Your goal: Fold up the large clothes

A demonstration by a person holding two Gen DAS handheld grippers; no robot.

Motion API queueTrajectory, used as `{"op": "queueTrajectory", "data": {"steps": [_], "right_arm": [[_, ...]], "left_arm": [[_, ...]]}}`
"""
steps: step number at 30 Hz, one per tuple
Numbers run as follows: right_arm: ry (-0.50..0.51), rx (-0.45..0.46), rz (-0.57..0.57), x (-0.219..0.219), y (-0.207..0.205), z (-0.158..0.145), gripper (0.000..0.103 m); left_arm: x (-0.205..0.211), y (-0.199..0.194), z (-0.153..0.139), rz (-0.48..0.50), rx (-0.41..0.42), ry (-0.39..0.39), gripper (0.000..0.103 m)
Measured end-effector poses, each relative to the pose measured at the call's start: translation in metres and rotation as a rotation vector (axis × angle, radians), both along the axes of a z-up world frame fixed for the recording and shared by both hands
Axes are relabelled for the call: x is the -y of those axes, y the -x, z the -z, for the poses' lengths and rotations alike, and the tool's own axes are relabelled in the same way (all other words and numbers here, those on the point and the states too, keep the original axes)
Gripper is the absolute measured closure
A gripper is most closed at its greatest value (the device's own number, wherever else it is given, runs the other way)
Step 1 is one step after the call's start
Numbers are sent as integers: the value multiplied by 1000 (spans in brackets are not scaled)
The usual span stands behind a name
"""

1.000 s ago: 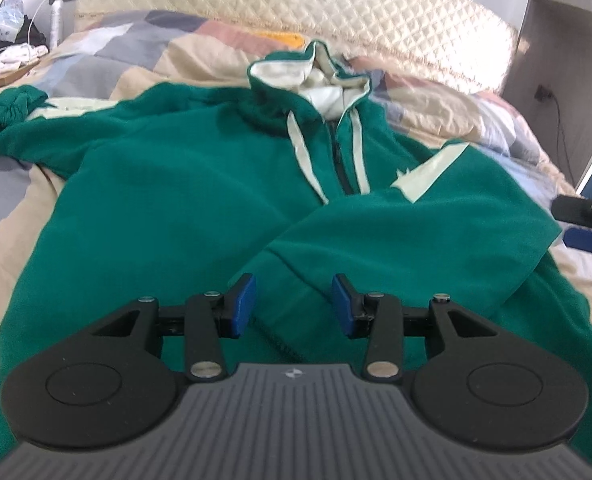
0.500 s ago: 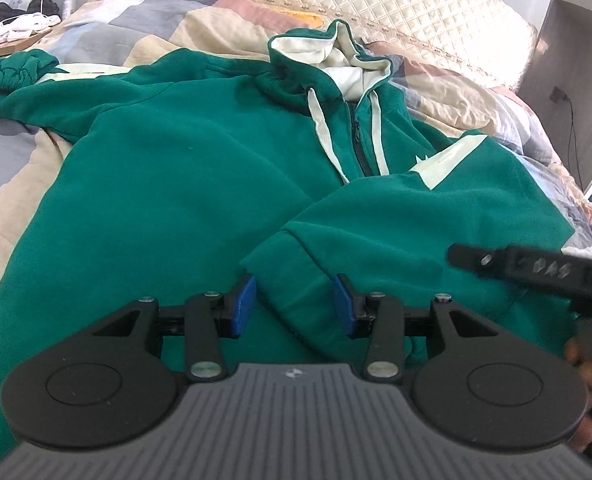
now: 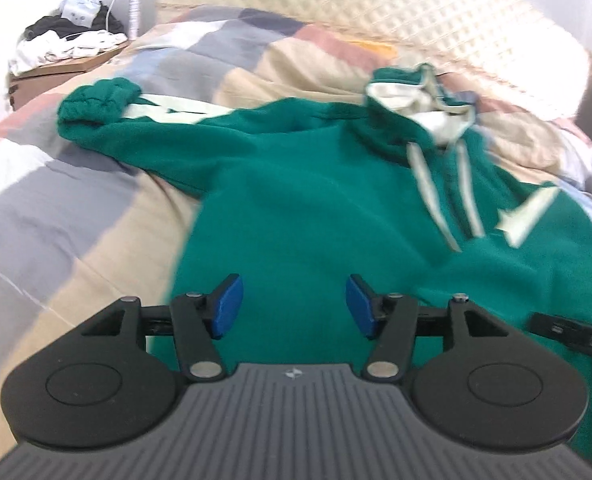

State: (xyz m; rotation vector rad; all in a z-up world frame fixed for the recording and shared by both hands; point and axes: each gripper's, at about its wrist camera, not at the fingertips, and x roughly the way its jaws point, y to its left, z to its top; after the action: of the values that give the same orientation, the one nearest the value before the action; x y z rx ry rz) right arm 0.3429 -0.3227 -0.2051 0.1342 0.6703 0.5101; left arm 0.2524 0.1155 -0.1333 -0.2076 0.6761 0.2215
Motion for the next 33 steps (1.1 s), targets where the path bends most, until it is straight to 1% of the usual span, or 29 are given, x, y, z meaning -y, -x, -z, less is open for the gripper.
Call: {"op": "queueTrajectory", "data": {"steps": [2, 3, 4, 5, 7, 9, 10, 13, 16, 18, 20, 23, 24, 26, 28, 31, 33], "right_arm": [[-11, -4, 1, 1, 0, -1, 53], [-19, -9, 4, 2, -1, -1, 53], [-29, -14, 9, 3, -2, 0, 53], [-40, -20, 14, 4, -4, 0, 53], [-58, -31, 26, 6, -6, 0, 53], [-82, -43, 33, 7, -9, 0, 52], [-98, -48, 33, 7, -10, 0, 51], [-119, -61, 46, 8, -13, 2, 52], [-120, -62, 56, 5, -15, 4, 52], [-117, -58, 62, 3, -17, 3, 52], [-111, -55, 67, -1, -20, 4, 52], [-99, -44, 69, -7, -24, 4, 52], [-91, -38, 70, -9, -26, 5, 52], [-75, -22, 70, -13, -29, 6, 52], [-57, -3, 68, -18, -32, 7, 52], [-32, 19, 67, -25, -37, 7, 51], [-24, 27, 68, -29, -40, 7, 51]], "left_arm": [[-21, -11, -2, -43, -23, -21, 39], [-34, -18, -2, -69, -40, -16, 39], [-49, -23, -3, -92, -55, -4, 39], [-63, -29, -3, -101, -61, 16, 37], [-91, -40, 0, -89, -85, 56, 32], [-119, -49, 6, -112, -108, 66, 32], [-133, -53, 10, -136, -103, 79, 32], [-171, -57, 21, -201, -42, 157, 32], [-206, -66, 35, -280, 19, 281, 32], [-226, -74, 43, -327, 78, 361, 31], [-240, -84, 50, -380, 120, 409, 31], [-262, -106, 56, -441, 163, 447, 29], [-270, -115, 56, -461, 179, 454, 29], [-285, -129, 54, -508, 200, 436, 29], [-300, -148, 49, -548, 191, 400, 29], [-320, -173, 41, -568, 186, 336, 29], [-329, -188, 39, -580, 170, 309, 29]]}}
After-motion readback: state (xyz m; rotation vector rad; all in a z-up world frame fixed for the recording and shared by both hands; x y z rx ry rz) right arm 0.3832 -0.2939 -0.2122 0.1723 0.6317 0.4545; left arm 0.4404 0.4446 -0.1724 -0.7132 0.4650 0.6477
